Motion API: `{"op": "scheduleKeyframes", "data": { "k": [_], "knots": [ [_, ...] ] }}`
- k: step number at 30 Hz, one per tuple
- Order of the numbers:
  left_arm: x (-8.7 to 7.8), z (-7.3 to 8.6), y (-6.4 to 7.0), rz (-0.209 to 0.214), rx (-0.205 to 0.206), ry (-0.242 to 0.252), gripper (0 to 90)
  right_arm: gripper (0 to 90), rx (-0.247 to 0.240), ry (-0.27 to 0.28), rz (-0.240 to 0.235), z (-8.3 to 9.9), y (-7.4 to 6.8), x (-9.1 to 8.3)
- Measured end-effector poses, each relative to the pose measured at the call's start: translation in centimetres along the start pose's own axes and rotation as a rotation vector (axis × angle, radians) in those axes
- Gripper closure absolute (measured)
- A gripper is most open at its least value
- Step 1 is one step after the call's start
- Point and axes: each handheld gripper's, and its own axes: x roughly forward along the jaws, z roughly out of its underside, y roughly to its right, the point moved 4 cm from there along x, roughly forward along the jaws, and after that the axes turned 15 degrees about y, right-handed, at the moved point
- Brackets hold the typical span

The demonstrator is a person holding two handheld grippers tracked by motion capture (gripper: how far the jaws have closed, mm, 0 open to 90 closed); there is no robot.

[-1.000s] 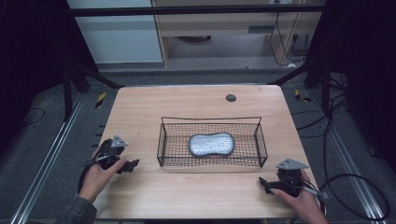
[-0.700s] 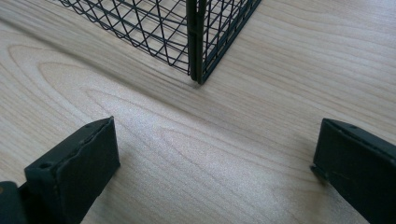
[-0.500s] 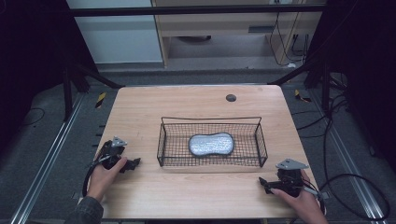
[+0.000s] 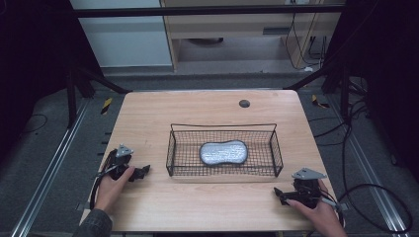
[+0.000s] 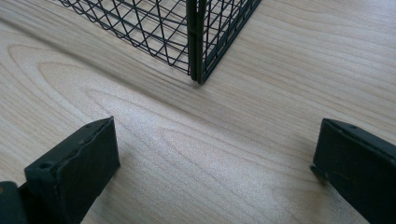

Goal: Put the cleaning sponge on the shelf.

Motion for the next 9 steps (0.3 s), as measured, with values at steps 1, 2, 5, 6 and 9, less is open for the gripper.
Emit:
{"op": "scheduleKeyframes", "data": {
  "k": [1,2,5,6,9],
  "knots": [
    [0.0,0.0,0.0,0.0,0.0,0.0,0.0,0.4,0.0,0.0,0.0,0.0,0.0,0.0],
    [-0.01,0.01,0.01,-0.001,0.0,0.0,0.0,0.4,-0.001,0.0,0.0,0.0,0.01,0.0],
    [-0.01,0.01,0.01,-0.001,0.0,0.0,0.0,0.4,0.002,0.0,0.001,0.0,-0.02,0.0],
    [-0.01,0.01,0.01,-0.001,0.0,0.0,0.0,0.4,0.001,0.0,0.001,0.0,-0.02,0.0],
    [-0.01,0.01,0.0,-0.001,0.0,0.0,0.0,0.4,0.002,0.0,0.0,0.0,-0.02,-0.01]
  ]
}}
